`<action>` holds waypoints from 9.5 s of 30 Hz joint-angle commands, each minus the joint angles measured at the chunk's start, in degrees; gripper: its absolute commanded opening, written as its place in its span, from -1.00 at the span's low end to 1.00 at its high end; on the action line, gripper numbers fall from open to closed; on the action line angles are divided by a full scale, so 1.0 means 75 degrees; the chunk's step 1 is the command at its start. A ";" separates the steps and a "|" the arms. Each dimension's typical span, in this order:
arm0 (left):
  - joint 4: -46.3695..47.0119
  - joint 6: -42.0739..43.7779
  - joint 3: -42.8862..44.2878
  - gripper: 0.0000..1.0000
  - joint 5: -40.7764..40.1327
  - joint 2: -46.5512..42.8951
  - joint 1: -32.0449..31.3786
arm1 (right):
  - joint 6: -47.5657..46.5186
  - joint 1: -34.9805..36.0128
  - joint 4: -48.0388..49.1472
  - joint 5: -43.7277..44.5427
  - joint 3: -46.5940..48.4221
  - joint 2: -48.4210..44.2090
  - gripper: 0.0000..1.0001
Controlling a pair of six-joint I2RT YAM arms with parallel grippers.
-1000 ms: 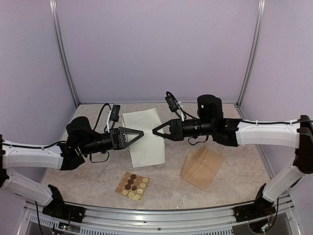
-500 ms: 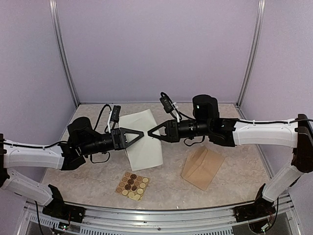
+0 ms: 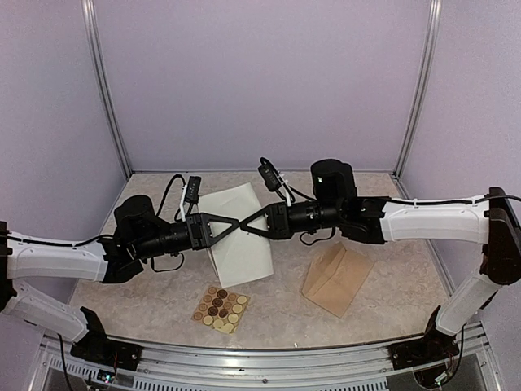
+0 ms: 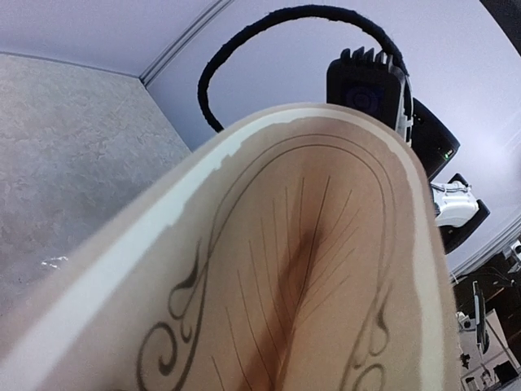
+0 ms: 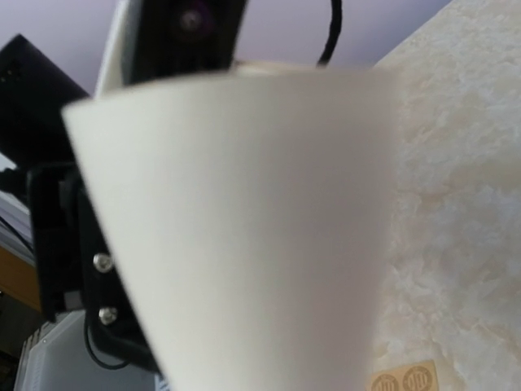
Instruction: Place the letter into the envelope and seal it
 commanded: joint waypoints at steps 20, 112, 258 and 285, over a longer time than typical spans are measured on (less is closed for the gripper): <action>0.0976 0.0176 -0.0199 -1.00 0.0987 -0.0610 0.0000 | 0.0344 -0.0118 0.1780 -0.2889 -0.0547 -0.0027 -0.16; 0.0483 0.0321 -0.0442 -1.00 0.1113 -0.1699 -0.0022 | 0.0825 -0.0245 0.2978 -0.3301 -0.0961 -0.0572 0.33; -0.1594 0.1324 0.0452 -0.21 -0.1147 -0.0486 -0.0771 | 0.0439 -0.0116 0.1195 0.1418 -0.0078 -0.0263 -1.00; -0.0270 0.0654 -0.0352 -1.00 -0.1798 -0.0937 -0.0738 | 0.1127 -0.0143 0.2430 0.0393 -0.0740 -0.0252 0.10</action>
